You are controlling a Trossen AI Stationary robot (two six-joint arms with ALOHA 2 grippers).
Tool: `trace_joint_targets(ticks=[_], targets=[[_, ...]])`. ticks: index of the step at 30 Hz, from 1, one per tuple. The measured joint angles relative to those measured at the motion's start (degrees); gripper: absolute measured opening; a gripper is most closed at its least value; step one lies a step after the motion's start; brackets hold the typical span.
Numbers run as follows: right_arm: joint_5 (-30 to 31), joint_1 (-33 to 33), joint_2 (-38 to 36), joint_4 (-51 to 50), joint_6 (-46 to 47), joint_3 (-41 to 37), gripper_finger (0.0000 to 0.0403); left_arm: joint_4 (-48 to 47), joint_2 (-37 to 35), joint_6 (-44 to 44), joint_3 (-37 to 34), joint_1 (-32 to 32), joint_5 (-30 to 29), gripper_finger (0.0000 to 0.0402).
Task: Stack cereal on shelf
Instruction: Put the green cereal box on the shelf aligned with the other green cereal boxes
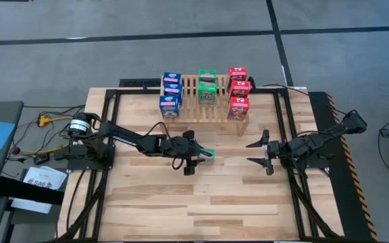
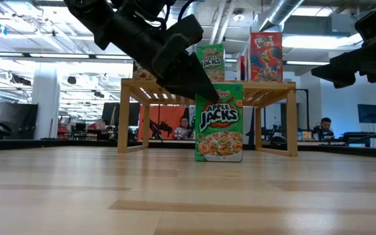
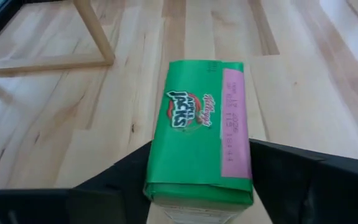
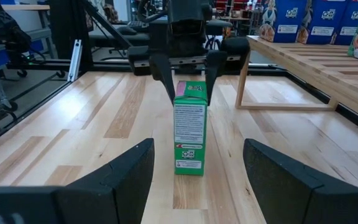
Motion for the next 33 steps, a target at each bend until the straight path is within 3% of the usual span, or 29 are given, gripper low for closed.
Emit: trace_joint_targets(ticks=[6, 19, 24, 33], targets=[[0.00, 0.00, 0.00, 0.00, 0.01, 0.00, 0.0271, -0.05, 0.00, -0.01, 0.00, 0.00, 0.76, 0.0188], [0.00, -0.01, 0.00, -0.01, 0.01, 0.00, 0.0271, 2.38, -0.79, 0.08, 0.00, -0.04, 3.55, 0.0164], [0.00, 0.00, 0.00, 0.00, 0.01, 0.01, 0.0271, 2.23, -5.38, 2.39, 0.00, -0.04, 3.46, 0.0159], [0.01, -0.01, -0.02, 0.00, 0.00, 0.00, 0.0271, 1.07, -18.50, 16.29, 0.00, -0.04, -0.46, 0.0158]])
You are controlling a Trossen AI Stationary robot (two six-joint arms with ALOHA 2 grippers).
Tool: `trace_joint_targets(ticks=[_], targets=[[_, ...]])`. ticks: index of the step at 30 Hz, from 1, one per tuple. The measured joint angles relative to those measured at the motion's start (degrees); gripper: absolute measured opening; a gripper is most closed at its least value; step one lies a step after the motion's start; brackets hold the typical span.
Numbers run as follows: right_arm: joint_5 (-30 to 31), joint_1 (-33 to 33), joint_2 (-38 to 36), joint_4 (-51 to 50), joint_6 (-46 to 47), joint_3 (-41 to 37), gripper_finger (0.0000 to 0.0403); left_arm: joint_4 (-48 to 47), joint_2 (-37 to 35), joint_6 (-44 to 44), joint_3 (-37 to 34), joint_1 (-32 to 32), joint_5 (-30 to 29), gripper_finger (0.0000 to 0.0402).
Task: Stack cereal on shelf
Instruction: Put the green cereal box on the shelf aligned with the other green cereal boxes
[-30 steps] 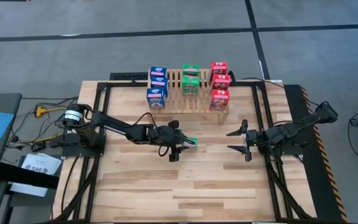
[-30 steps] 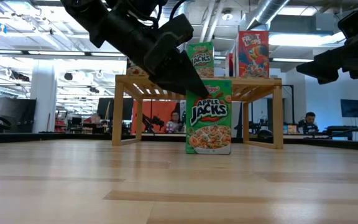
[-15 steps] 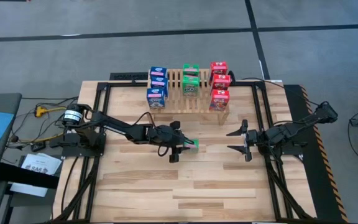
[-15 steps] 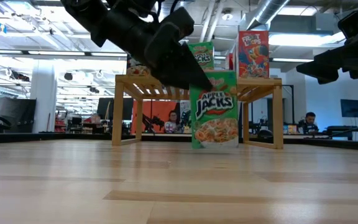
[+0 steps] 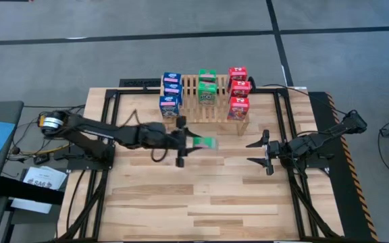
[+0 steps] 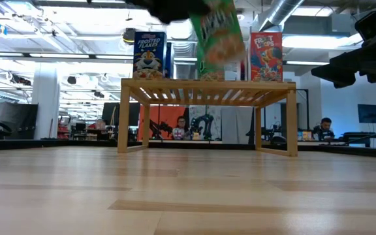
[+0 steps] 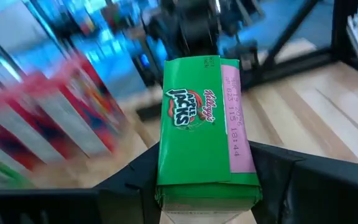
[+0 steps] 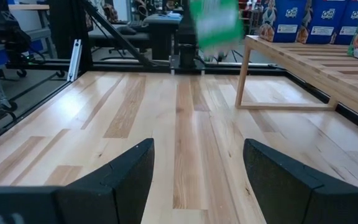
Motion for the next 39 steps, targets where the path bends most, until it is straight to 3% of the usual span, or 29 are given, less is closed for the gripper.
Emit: trace_joint_targets(ticks=[4, 8, 14, 19, 26, 39], targets=[[-0.01, 0.00, 0.02, -0.01, 0.01, 0.00, 0.0271, -0.48, -5.30, 5.07, 0.55, 0.49, -1.34, 0.0158], [-0.01, 0.01, 0.00, 0.00, 0.02, 0.00, 0.0271, -8.97, -7.17, 5.26, 5.80, 2.79, -2.97, 0.0158], [-0.01, 0.00, 0.00, 0.00, 0.00, 0.00, 0.0271, -27.31, -4.50, 4.02, 18.57, 8.14, 0.07, 0.0158], [-0.01, 0.00, 0.02, 0.00, 0.00, 0.00, 0.0271, -35.87, -0.10, -0.73, 26.66, 13.04, 4.25, 0.0158], [-0.01, 0.00, 0.00, 0.00, 0.01, 0.00, 0.0271, -37.93, 5.25, -3.13, 30.53, 17.39, 11.21, 0.0158], [-0.01, -0.01, 0.00, 0.00, 0.00, 0.00, 0.0271, -37.45, 10.20, -3.44, 31.52, 21.62, 15.17, 0.0158]])
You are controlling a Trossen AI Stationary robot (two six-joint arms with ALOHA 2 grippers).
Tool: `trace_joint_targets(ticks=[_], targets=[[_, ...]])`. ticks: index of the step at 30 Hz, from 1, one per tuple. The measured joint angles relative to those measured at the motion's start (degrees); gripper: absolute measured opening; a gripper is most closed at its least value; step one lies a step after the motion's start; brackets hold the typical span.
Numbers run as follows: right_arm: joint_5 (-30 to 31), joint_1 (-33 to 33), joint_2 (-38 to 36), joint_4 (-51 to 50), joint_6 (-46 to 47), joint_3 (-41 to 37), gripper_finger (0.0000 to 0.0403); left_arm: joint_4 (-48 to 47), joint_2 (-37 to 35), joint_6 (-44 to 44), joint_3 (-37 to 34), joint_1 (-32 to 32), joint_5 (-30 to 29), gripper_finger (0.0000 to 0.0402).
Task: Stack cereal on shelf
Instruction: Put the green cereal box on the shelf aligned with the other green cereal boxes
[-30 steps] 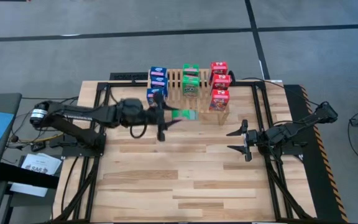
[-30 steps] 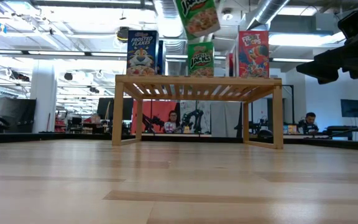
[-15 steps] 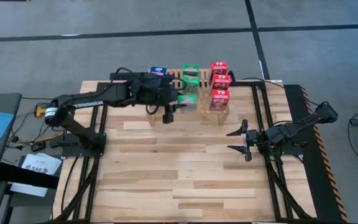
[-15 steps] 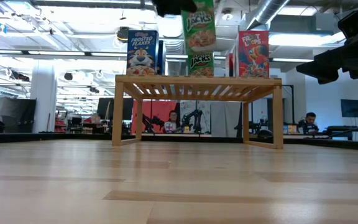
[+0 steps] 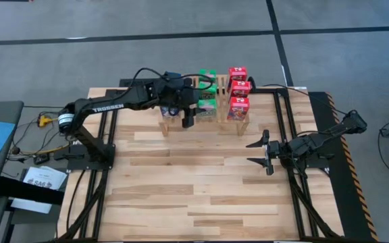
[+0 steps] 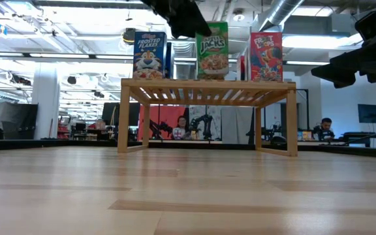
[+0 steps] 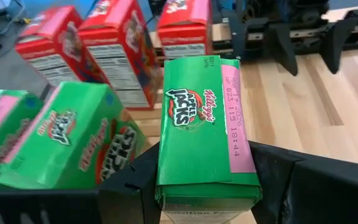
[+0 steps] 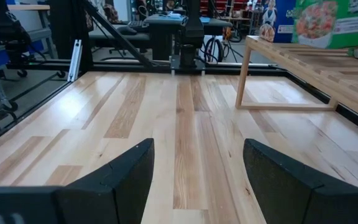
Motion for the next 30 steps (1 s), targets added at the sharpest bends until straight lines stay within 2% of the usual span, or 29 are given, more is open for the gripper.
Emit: trace_joint_targets(ticks=[30], targets=[[-0.01, 0.01, 0.02, -0.01, 0.00, 0.01, 0.0271, -0.62, 1.77, -0.58, 0.04, 1.00, 0.44, 0.0158]])
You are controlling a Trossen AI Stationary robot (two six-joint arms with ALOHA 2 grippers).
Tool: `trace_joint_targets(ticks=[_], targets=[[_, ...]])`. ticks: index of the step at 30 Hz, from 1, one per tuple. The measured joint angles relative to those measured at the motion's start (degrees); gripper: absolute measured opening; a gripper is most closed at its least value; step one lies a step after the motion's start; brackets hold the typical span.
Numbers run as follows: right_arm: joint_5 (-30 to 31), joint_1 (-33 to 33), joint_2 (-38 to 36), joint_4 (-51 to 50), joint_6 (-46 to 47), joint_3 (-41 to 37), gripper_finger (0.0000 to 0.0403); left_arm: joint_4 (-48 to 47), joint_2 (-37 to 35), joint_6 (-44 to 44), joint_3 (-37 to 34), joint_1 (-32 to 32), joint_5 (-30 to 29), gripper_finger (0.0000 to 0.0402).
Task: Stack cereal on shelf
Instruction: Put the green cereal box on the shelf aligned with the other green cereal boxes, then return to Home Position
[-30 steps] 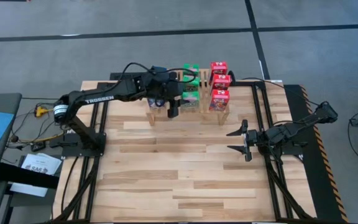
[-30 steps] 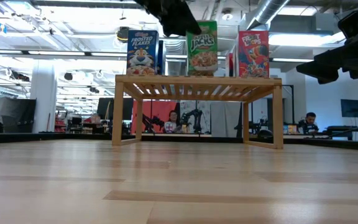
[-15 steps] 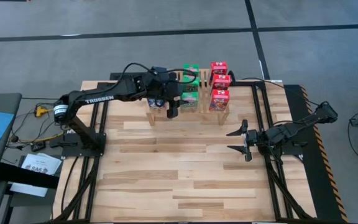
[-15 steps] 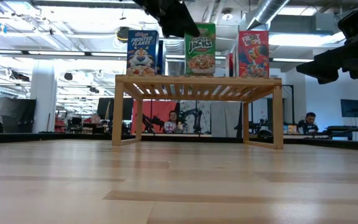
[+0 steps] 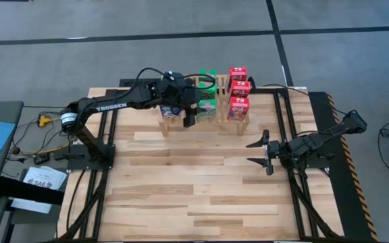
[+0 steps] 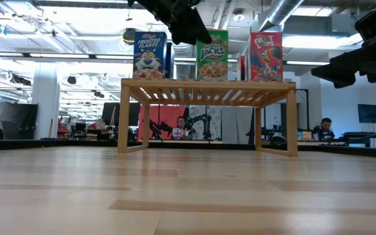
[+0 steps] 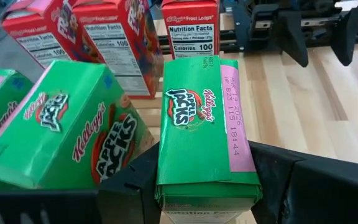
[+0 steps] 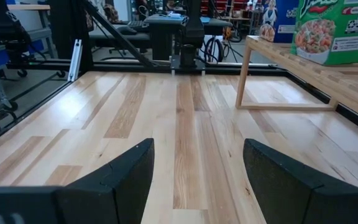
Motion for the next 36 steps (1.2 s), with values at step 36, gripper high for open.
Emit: trace_joint_targets(ticks=[36], targets=[[0.01, 0.00, -0.02, 0.01, -0.01, -0.01, 0.0271, 0.62, -1.11, -1.50, -0.09, 0.24, -3.36, 0.0298]])
